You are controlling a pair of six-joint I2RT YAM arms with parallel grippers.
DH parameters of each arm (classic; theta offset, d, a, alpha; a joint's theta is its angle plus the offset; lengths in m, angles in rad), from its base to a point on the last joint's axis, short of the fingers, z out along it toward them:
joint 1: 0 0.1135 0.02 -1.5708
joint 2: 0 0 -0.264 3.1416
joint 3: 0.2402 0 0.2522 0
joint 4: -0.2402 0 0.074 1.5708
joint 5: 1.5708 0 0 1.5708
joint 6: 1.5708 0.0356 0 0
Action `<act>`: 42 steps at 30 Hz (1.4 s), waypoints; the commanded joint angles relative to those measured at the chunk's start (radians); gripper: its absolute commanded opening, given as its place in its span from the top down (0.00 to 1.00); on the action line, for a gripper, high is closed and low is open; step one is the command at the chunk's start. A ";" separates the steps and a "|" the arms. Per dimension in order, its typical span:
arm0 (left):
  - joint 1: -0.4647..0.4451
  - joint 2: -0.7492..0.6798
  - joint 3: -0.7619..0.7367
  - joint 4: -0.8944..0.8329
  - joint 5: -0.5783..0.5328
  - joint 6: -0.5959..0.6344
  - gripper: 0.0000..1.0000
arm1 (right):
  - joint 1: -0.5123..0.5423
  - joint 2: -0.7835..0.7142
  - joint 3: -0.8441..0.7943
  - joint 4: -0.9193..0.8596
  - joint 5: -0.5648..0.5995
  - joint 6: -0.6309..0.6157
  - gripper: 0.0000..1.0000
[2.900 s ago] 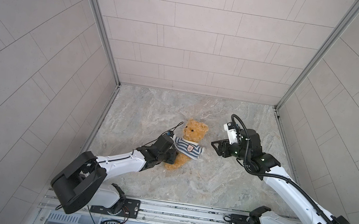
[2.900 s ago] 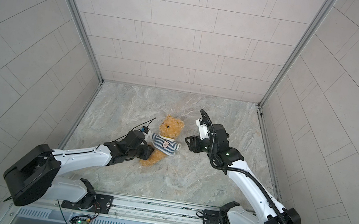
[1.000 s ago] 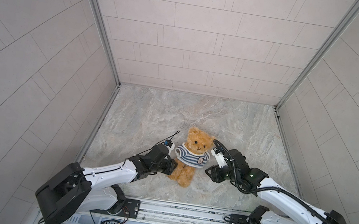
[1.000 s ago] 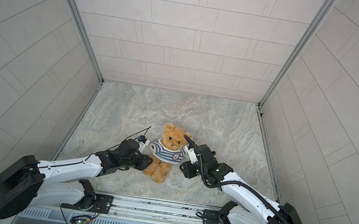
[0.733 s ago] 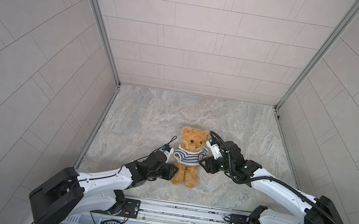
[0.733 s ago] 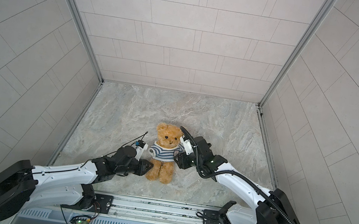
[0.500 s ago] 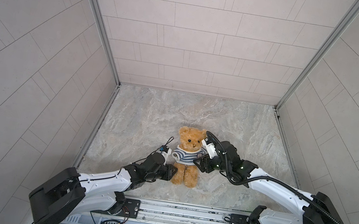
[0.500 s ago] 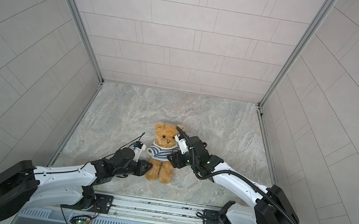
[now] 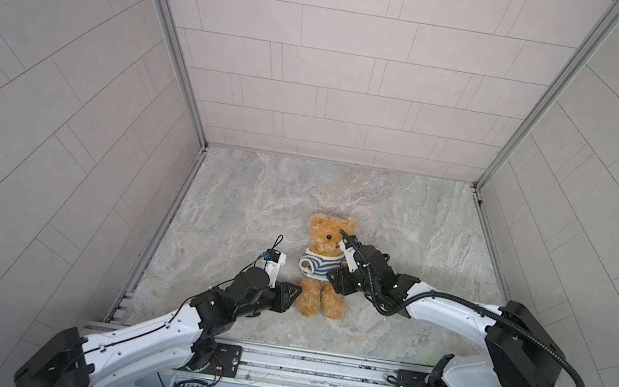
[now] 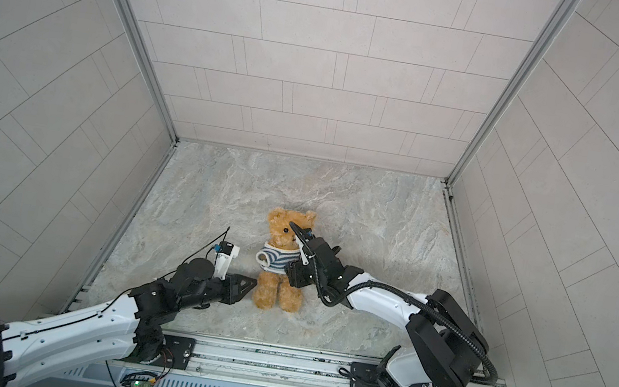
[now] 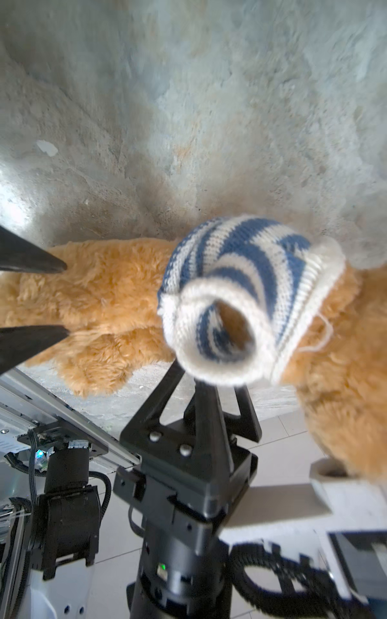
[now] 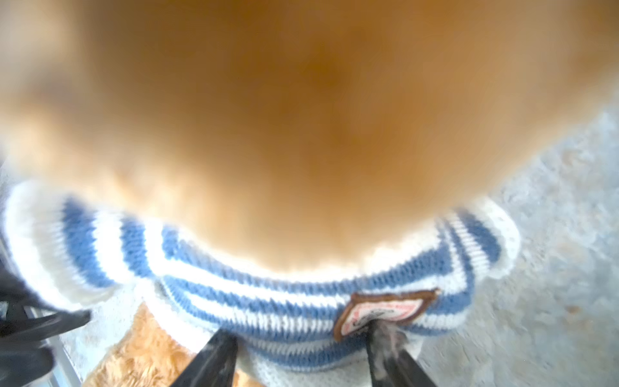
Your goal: Dress the teddy bear
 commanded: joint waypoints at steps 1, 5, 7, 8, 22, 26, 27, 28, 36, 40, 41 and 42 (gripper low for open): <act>0.027 -0.014 0.097 -0.120 -0.016 0.065 0.72 | 0.017 0.016 0.015 -0.005 0.068 0.002 0.38; 0.073 0.081 0.185 -0.128 0.008 0.101 0.79 | 0.030 0.020 0.008 0.002 0.088 0.003 0.40; 0.100 0.136 0.205 -0.114 0.014 0.099 0.83 | 0.038 0.018 0.009 -0.002 0.097 -0.001 0.40; 0.113 0.162 0.211 -0.093 0.026 0.099 0.84 | 0.042 0.019 0.011 -0.004 0.105 -0.004 0.40; 0.137 0.382 0.301 -0.036 -0.001 0.143 0.89 | 0.064 0.025 0.015 0.002 0.125 -0.019 0.41; 0.147 0.414 0.308 -0.017 -0.028 0.143 0.92 | 0.072 0.028 0.017 0.002 0.133 -0.022 0.41; 0.149 0.423 0.310 -0.006 -0.029 0.143 0.92 | 0.075 0.030 0.017 0.003 0.134 -0.022 0.41; 0.150 0.433 0.312 0.000 -0.026 0.144 0.92 | 0.076 0.032 0.017 0.004 0.135 -0.023 0.42; 0.165 0.506 0.339 0.002 -0.095 0.152 0.78 | 0.089 0.072 0.051 -0.031 0.117 -0.038 0.42; 0.176 0.554 0.337 -0.004 -0.116 0.169 0.72 | 0.089 0.079 0.052 -0.042 0.121 -0.038 0.43; 0.177 0.570 0.333 0.002 -0.118 0.171 0.70 | 0.089 0.081 0.052 -0.042 0.121 -0.038 0.43; 0.176 0.583 0.329 0.008 -0.123 0.171 0.69 | 0.089 0.081 0.052 -0.041 0.121 -0.040 0.43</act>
